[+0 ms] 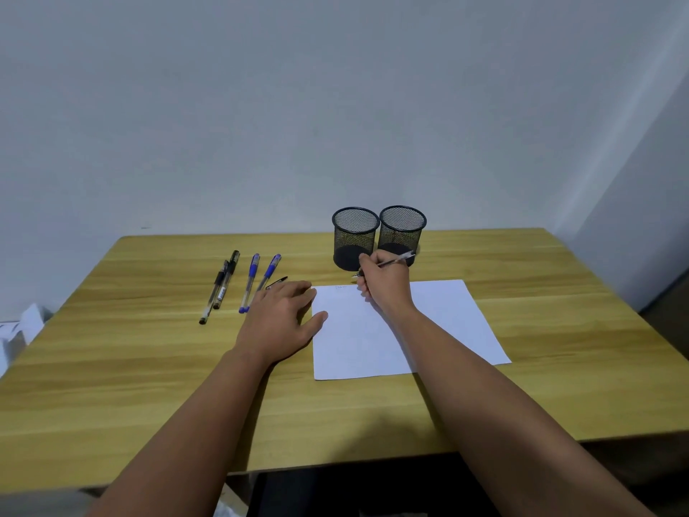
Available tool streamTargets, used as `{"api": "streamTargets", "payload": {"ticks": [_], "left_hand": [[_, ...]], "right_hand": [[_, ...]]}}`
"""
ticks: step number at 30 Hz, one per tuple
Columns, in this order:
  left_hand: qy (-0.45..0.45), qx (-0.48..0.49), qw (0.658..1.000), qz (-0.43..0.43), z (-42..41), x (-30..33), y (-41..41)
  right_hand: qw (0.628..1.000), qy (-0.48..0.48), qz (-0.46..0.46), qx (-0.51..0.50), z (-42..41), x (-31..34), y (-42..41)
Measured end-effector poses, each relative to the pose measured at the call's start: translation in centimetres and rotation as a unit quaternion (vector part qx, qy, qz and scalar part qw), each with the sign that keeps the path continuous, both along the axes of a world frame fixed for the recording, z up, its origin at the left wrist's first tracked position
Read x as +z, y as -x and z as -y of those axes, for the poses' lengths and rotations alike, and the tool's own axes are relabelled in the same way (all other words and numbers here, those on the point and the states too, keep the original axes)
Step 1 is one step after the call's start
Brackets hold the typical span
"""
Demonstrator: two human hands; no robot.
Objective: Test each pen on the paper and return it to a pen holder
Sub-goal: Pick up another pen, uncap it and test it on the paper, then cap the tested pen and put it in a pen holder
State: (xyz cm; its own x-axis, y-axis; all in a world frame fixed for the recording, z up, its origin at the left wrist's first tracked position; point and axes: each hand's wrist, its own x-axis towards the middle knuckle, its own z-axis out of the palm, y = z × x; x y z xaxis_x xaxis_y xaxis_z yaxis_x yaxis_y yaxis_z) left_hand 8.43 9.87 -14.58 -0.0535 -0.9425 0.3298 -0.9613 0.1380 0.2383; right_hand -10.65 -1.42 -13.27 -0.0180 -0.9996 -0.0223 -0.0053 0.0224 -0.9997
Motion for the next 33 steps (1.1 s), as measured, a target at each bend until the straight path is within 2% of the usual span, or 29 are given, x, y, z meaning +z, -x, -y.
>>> {"api": "streamTargets", "payload": {"ticks": [4,6,9,11,14,17,21,26,29,33], "left_hand": [[-0.013,0.002,1.000,-0.004,-0.1,0.4,0.0],[-0.014,-0.003,1.000,-0.016,-0.3,0.6,0.1],[0.039,-0.003,0.996,-0.080,-0.7,0.8,0.1],[0.084,0.017,0.991,-0.101,-0.6,1.2,-0.2],[0.089,0.092,0.992,-0.017,0.5,1.8,-1.3],[0.010,0.177,0.983,0.045,1.2,2.8,-1.8],[-0.062,0.188,0.975,0.098,1.8,3.5,-2.4],[-0.041,0.187,0.976,0.105,1.9,3.2,-2.5],[0.015,0.153,0.986,0.070,1.7,3.6,-2.4],[0.034,0.104,0.990,-0.087,1.7,5.6,-1.6]], "right_hand": [[0.999,-0.004,0.028,0.033,-0.4,0.7,-0.1],[0.999,0.017,0.046,0.015,-0.9,1.8,-0.3],[0.996,0.036,0.081,-0.002,-1.5,3.5,-0.3],[0.996,0.041,0.079,0.023,-1.9,4.8,0.4],[0.995,0.004,0.069,0.070,-2.4,6.5,1.3],[0.990,-0.030,0.103,0.093,-2.7,7.5,2.1],[0.992,0.001,0.095,0.080,-2.7,7.0,2.8],[0.989,-0.015,0.072,0.129,-2.7,6.7,3.7],[0.986,-0.018,0.042,0.160,-2.8,6.4,3.9],[0.984,-0.007,-0.007,0.176,-2.7,6.2,4.1]]}}
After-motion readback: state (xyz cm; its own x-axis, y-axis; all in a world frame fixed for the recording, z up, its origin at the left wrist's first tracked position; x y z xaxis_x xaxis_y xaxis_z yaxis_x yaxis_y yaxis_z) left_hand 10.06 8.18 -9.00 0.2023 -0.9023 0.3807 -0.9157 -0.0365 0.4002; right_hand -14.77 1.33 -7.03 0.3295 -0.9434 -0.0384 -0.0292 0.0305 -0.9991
